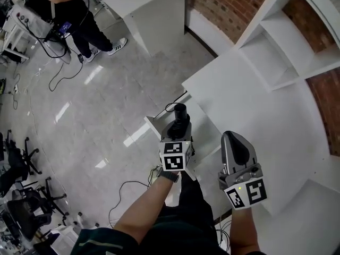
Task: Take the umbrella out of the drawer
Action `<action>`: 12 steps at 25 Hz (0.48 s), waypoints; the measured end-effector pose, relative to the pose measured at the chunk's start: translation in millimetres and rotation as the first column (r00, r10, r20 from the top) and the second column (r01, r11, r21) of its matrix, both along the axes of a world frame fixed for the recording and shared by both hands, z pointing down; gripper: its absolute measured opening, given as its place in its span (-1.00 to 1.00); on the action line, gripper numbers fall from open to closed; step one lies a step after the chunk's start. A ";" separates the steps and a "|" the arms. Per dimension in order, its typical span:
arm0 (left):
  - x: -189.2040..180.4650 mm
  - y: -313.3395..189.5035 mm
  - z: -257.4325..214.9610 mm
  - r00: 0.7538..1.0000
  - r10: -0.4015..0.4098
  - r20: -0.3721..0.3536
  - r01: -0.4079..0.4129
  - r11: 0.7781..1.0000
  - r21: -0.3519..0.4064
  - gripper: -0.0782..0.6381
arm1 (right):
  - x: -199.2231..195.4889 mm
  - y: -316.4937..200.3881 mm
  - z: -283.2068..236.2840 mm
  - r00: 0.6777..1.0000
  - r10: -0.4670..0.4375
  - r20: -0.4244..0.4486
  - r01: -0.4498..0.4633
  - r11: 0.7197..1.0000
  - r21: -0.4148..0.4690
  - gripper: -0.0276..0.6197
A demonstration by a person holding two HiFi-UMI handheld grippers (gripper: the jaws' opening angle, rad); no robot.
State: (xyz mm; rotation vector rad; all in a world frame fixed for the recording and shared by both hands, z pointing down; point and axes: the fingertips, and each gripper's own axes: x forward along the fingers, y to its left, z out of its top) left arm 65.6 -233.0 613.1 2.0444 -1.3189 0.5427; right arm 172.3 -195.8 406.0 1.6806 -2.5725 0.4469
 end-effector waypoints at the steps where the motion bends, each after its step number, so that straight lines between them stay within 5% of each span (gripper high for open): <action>1: 0.4 -2.0 -5.8 1.000 0.008 -0.003 -0.008 1.000 0.011 -0.31 | 1.3 -0.3 -0.3 1.000 0.004 0.009 -0.004 1.000 0.002 -0.90; 12: -34.8 16.5 -115.4 0.995 0.081 -0.064 -0.070 0.983 0.171 -0.31 | -19.4 23.8 -30.3 0.998 0.037 0.048 -0.037 0.999 0.004 -0.90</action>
